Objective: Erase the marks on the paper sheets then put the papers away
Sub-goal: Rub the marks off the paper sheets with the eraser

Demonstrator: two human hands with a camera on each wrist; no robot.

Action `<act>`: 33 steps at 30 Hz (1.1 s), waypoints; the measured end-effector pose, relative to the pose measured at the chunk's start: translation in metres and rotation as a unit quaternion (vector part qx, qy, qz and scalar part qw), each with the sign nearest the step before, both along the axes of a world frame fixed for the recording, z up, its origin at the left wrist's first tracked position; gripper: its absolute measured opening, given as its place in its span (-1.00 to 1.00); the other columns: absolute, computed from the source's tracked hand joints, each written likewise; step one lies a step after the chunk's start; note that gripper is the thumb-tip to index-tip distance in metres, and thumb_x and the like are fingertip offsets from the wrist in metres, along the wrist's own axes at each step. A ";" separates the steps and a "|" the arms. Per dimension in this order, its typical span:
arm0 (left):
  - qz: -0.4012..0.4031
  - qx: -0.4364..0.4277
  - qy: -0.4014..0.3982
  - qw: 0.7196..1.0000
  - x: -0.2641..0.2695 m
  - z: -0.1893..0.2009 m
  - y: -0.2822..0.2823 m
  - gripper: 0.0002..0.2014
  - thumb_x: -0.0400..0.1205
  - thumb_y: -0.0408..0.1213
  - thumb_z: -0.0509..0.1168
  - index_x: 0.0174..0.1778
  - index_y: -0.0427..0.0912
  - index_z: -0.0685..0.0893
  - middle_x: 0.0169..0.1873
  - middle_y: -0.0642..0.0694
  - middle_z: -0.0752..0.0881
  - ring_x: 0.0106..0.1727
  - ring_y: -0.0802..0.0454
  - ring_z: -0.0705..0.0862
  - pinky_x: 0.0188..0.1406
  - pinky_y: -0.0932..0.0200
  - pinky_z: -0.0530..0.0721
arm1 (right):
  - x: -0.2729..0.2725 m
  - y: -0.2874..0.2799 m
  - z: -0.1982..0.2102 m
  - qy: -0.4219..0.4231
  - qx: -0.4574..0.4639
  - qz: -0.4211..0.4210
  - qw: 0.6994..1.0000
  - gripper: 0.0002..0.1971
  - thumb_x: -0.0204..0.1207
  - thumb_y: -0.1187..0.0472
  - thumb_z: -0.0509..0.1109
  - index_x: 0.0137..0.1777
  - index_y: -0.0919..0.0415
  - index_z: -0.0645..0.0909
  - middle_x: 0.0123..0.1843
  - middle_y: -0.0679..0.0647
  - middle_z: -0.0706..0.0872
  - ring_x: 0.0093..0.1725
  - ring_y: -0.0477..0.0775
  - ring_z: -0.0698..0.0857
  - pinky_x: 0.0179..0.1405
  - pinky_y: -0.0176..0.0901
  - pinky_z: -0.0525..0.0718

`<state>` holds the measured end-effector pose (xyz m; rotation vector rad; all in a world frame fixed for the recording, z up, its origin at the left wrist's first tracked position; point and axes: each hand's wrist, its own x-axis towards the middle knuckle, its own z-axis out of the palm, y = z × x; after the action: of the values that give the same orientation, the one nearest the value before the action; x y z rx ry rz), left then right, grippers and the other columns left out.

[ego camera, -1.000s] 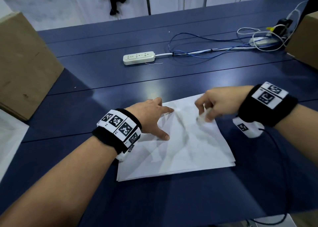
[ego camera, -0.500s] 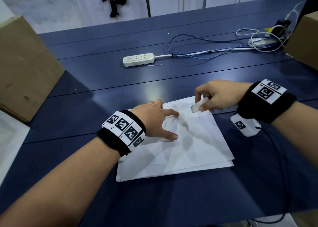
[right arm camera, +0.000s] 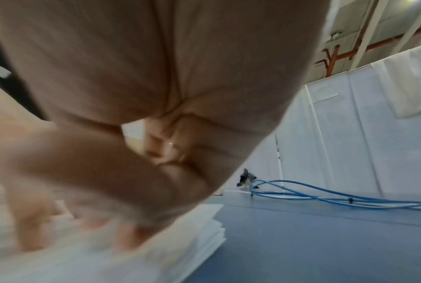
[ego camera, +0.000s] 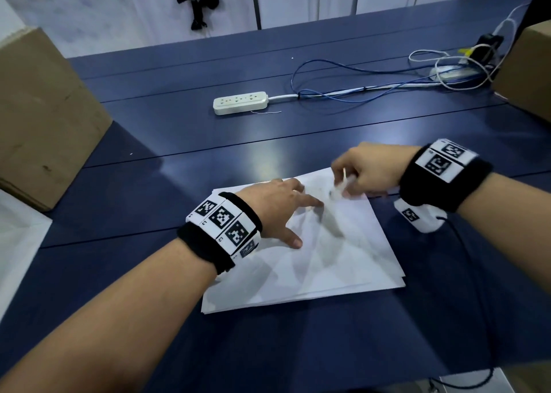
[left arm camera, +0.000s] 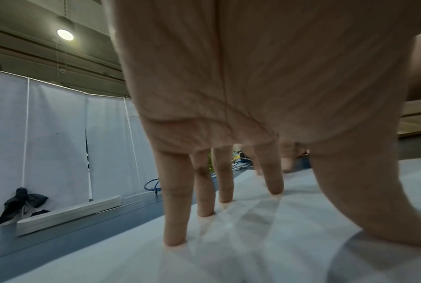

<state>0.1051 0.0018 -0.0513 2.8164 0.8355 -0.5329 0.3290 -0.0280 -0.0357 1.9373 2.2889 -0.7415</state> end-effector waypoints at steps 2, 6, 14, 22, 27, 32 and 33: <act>0.002 -0.004 0.000 1.000 0.000 0.001 0.000 -0.16 0.47 0.19 0.49 0.63 0.38 0.21 0.63 -0.02 0.24 0.56 -0.05 0.35 0.31 0.03 0.47 | 0.001 0.011 0.002 -0.020 0.061 -0.027 0.998 -0.94 0.44 0.19 0.45 -0.16 0.08 0.61 -0.56 -0.08 0.68 -0.63 0.12 0.68 -0.55 -0.13 0.71; 0.007 -0.003 0.003 1.000 0.000 0.000 0.000 -0.14 0.45 0.21 0.49 0.63 0.40 0.20 0.63 -0.02 0.23 0.56 -0.05 0.35 0.35 0.00 0.48 | 0.008 0.001 -0.004 0.054 -0.080 -0.007 0.995 -0.88 0.41 0.28 0.55 -0.16 0.13 0.64 -0.52 0.04 0.70 -0.66 0.10 0.49 -0.67 -0.25 0.48; 0.007 -0.006 0.020 1.000 0.001 0.002 0.000 -0.14 0.47 0.22 0.47 0.65 0.39 0.16 0.64 -0.04 0.20 0.59 -0.08 0.32 0.37 -0.01 0.46 | 0.009 0.008 -0.006 -0.032 0.054 -0.025 0.998 -0.86 0.43 0.04 0.53 -0.11 0.02 0.66 -0.41 -0.11 0.68 -0.36 -0.07 0.59 -0.27 -0.12 0.56; 0.007 -0.005 0.026 1.000 0.002 0.003 -0.002 -0.14 0.48 0.23 0.45 0.65 0.38 0.15 0.64 -0.03 0.20 0.60 -0.05 0.30 0.41 -0.01 0.45 | 0.005 -0.021 -0.003 0.018 -0.110 0.034 0.993 -0.87 0.33 0.07 0.53 -0.19 0.00 0.64 -0.43 -0.02 0.75 -0.45 0.23 0.64 -0.47 -0.14 0.60; 0.009 -0.010 0.027 1.000 0.003 0.007 -0.003 -0.15 0.49 0.22 0.45 0.65 0.40 0.15 0.64 -0.03 0.20 0.60 -0.07 0.29 0.40 0.02 0.42 | 0.007 0.000 0.000 -0.034 0.057 -0.022 0.998 -0.80 0.43 -0.06 0.50 -0.20 0.02 0.59 -0.43 -0.10 0.63 -0.32 -0.06 0.57 -0.31 -0.14 0.45; 0.011 -0.009 0.028 1.000 0.002 0.005 -0.001 -0.14 0.48 0.22 0.46 0.66 0.38 0.15 0.65 -0.03 0.20 0.60 -0.06 0.29 0.41 0.02 0.41 | 0.006 -0.025 0.001 0.022 -0.129 0.029 0.991 -0.66 0.10 -0.18 0.48 -0.22 0.02 0.66 -0.43 -0.01 0.74 -0.46 0.02 0.58 -0.51 -0.27 0.51; 0.010 -0.010 0.028 1.000 0.002 0.005 -0.002 -0.14 0.48 0.22 0.45 0.66 0.38 0.15 0.65 -0.03 0.20 0.60 -0.06 0.29 0.41 0.03 0.41 | 0.006 -0.024 0.001 0.015 -0.126 0.027 0.992 -0.64 0.08 -0.19 0.47 -0.21 0.01 0.67 -0.42 -0.03 0.75 -0.46 0.01 0.59 -0.50 -0.28 0.52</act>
<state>0.1071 0.0001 -0.0459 2.7846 0.8617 -0.6154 0.3352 -0.0516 -0.0347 1.7577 2.1329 -1.0046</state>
